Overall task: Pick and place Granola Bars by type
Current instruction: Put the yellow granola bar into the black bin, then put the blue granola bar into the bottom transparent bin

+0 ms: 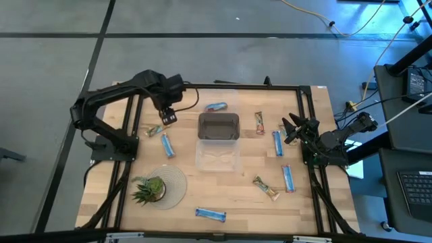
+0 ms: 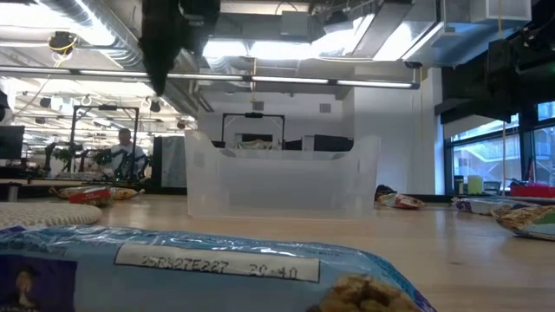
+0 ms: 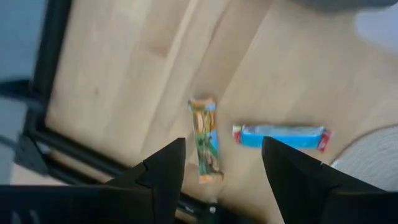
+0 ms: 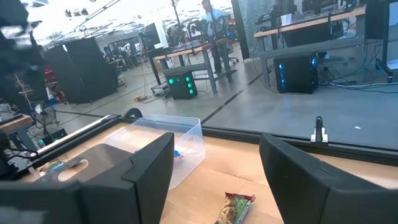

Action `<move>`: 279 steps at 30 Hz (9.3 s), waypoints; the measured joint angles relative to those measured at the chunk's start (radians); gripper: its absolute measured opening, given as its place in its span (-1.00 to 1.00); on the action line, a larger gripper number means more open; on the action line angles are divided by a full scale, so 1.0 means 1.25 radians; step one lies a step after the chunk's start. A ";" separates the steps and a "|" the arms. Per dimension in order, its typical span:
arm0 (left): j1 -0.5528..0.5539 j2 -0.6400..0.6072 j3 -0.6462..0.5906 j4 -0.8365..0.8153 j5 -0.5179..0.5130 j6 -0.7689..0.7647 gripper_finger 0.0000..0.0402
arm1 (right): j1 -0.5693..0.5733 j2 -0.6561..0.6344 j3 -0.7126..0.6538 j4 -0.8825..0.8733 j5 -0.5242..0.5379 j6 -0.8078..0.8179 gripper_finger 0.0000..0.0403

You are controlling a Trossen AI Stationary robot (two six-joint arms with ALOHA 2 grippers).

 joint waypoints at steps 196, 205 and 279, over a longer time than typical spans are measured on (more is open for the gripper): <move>-0.398 0.037 -0.016 0.711 0.090 0.005 0.31 | 0.000 0.000 0.000 -0.028 -0.015 0.023 0.18; -0.570 0.036 -0.050 0.696 0.065 -0.042 0.31 | 0.000 0.000 0.000 -0.028 -0.015 0.060 0.18; -0.912 0.463 -0.125 0.986 -0.123 -0.346 0.20 | 0.000 0.000 0.000 -0.031 -0.005 0.034 0.18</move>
